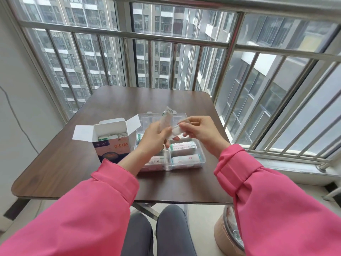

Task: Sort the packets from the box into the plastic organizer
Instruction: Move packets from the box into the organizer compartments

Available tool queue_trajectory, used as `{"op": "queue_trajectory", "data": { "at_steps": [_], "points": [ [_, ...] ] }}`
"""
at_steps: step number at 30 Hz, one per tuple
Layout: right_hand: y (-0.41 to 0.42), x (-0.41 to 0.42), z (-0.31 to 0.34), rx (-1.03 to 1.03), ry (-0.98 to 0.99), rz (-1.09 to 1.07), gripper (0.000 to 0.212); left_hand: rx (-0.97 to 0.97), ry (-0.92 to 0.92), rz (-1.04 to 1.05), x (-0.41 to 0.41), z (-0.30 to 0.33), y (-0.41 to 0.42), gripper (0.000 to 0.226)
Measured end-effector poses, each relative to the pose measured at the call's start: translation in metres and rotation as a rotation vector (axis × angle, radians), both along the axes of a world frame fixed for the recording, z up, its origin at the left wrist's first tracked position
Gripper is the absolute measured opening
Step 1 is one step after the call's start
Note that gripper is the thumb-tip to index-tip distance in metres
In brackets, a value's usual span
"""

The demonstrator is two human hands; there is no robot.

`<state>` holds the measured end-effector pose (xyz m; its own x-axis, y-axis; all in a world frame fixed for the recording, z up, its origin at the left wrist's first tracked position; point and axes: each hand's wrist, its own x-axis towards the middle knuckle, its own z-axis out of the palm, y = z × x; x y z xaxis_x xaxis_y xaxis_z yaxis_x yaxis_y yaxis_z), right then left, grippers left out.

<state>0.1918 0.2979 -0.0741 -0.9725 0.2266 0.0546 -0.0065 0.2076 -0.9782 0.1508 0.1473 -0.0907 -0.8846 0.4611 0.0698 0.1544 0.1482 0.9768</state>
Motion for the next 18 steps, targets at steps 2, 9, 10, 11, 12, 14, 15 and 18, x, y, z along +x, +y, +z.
{"op": "queue_trajectory", "data": {
  "at_steps": [2, 9, 10, 11, 12, 14, 15, 18],
  "points": [
    [-0.008, 0.007, 0.002, -0.036, 0.043, 0.005, 0.011, 0.038, -0.058, -0.093, 0.008, 0.006, -0.009, 0.02],
    [-0.039, 0.029, 0.009, -0.042, 0.098, 0.017, 0.019, 0.076, -0.173, -0.148, 0.031, 0.018, -0.041, 0.035],
    [-0.044, 0.031, 0.01, -0.045, 0.089, 0.018, 0.019, 0.038, -0.145, -0.155, 0.034, 0.018, -0.046, 0.033],
    [-0.049, 0.033, 0.01, -0.051, 0.081, 0.019, 0.019, -0.001, -0.116, -0.16, 0.036, 0.019, -0.051, 0.031],
    [-0.054, 0.034, 0.009, -0.058, 0.073, 0.014, 0.018, -0.025, -0.092, -0.161, 0.039, 0.019, -0.055, 0.028],
    [-0.062, 0.035, 0.008, -0.079, 0.048, -0.012, 0.015, -0.02, -0.073, -0.15, 0.043, 0.019, -0.061, 0.021],
    [-0.064, 0.036, 0.008, -0.088, 0.034, -0.025, 0.015, -0.003, -0.077, -0.14, 0.045, 0.02, -0.063, 0.018],
    [-0.069, 0.04, 0.01, -0.095, 0.002, -0.047, 0.016, 0.049, -0.079, -0.105, 0.047, 0.021, -0.068, 0.012]
  ]
}}
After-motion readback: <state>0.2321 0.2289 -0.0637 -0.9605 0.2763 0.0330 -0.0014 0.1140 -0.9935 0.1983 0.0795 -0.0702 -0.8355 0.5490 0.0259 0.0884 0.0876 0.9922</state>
